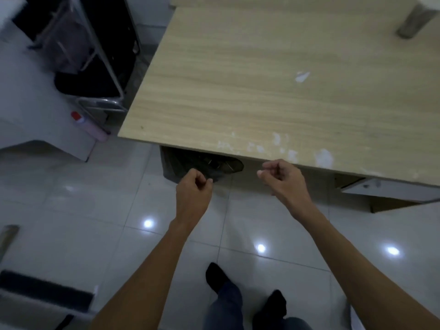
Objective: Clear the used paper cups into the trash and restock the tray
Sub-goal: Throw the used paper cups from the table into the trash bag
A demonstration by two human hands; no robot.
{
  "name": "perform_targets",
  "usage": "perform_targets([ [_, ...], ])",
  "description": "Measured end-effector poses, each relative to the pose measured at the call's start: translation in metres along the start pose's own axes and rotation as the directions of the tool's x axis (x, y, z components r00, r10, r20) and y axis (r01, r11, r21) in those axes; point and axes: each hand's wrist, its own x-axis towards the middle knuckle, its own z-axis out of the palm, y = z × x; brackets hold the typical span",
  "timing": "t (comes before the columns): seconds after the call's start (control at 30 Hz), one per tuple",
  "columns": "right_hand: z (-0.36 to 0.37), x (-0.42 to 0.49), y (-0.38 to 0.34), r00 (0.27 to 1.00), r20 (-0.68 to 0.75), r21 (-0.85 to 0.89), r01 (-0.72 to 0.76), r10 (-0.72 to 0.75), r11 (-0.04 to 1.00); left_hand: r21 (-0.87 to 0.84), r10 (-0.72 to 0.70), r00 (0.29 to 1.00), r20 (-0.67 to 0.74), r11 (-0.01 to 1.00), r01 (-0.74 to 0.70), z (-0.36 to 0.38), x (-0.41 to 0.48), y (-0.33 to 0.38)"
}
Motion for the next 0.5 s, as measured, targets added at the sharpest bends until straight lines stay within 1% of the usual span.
perform_targets([
  [0.13,-0.057,-0.018,-0.010,0.998,-0.037,0.034,0.052,-0.051,0.998,-0.023,0.089,0.996,0.011,0.996,-0.089,0.019,-0.009,0.064],
  [0.27,-0.109,-0.030,-0.014,0.989,-0.102,0.048,0.110,-0.105,0.993,-0.075,0.120,0.989,0.082,0.991,-0.114,0.052,-0.014,0.118],
  [0.37,-0.144,-0.033,-0.015,0.986,-0.136,0.005,0.098,-0.097,0.995,-0.089,0.132,0.984,0.122,0.989,-0.122,0.076,-0.017,0.153],
  [0.5,-0.199,-0.022,-0.013,0.972,-0.228,-0.037,0.052,-0.059,0.998,-0.091,0.207,0.961,0.186,0.977,-0.192,0.114,-0.011,0.200],
])
